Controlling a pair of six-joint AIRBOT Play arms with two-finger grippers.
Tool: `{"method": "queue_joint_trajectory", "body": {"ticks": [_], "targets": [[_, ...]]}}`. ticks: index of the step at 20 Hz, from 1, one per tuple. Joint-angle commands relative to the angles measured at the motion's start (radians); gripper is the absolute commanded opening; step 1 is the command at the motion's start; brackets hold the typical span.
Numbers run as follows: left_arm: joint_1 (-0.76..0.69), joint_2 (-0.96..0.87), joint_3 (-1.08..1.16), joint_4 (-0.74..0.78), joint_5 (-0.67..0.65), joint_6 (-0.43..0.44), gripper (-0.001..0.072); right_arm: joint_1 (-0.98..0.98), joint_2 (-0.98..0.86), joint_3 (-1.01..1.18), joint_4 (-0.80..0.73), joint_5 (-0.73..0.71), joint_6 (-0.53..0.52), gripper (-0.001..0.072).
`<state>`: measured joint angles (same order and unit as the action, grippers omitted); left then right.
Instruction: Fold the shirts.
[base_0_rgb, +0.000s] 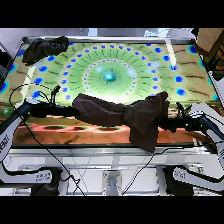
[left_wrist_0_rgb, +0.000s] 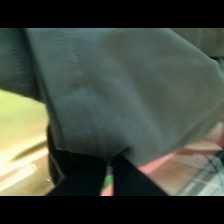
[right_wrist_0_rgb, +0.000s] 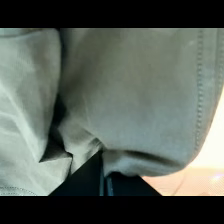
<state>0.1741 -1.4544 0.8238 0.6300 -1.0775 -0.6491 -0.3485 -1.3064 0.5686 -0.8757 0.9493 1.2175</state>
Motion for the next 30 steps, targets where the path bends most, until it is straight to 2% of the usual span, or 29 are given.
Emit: {"method": "queue_joint_trajectory", "body": {"ticks": [1, 3, 5, 8, 13, 20, 26, 30], "targets": [[0.000, -0.001, 0.000, -0.010, -0.077, 0.022, 0.0013, 0.001, 0.001, 0.001, 0.009, -0.003, 0.000, 0.0024], [0.000, 0.000, 0.008, -0.010, -0.139, 0.021, 0.0013, 0.001, 0.001, 0.001, 0.040, -0.003, -0.022, 0.0024], [0.000, 0.000, 0.047, -0.026, -0.272, 0.021, 0.0011, 0.001, 0.001, 0.003, 0.098, 0.002, -0.089, 0.0023], [0.001, 0.032, 0.154, -0.159, -0.454, 0.010, 0.0010, 0.001, 0.008, 0.051, 0.203, 0.060, -0.190, 0.0022], [0.029, 0.155, 0.447, -0.177, -0.444, -0.060, 0.0010, -0.002, 0.056, 0.263, 0.217, 0.100, -0.194, 0.0021], [0.267, 0.175, 0.778, -0.174, -0.315, -0.209, 0.0010, -0.150, 0.077, 0.596, 0.217, 0.121, -0.149, 0.0020], [0.298, 0.196, 0.956, -0.327, -0.399, -0.320, 0.0008, -0.198, 0.162, 0.851, 0.213, 0.391, -0.171, 0.0020], [0.265, 0.315, 1.101, -0.213, -0.413, -0.439, 0.0006, -0.198, 0.342, 0.969, 0.051, 0.471, -0.133, 0.0019]]}}
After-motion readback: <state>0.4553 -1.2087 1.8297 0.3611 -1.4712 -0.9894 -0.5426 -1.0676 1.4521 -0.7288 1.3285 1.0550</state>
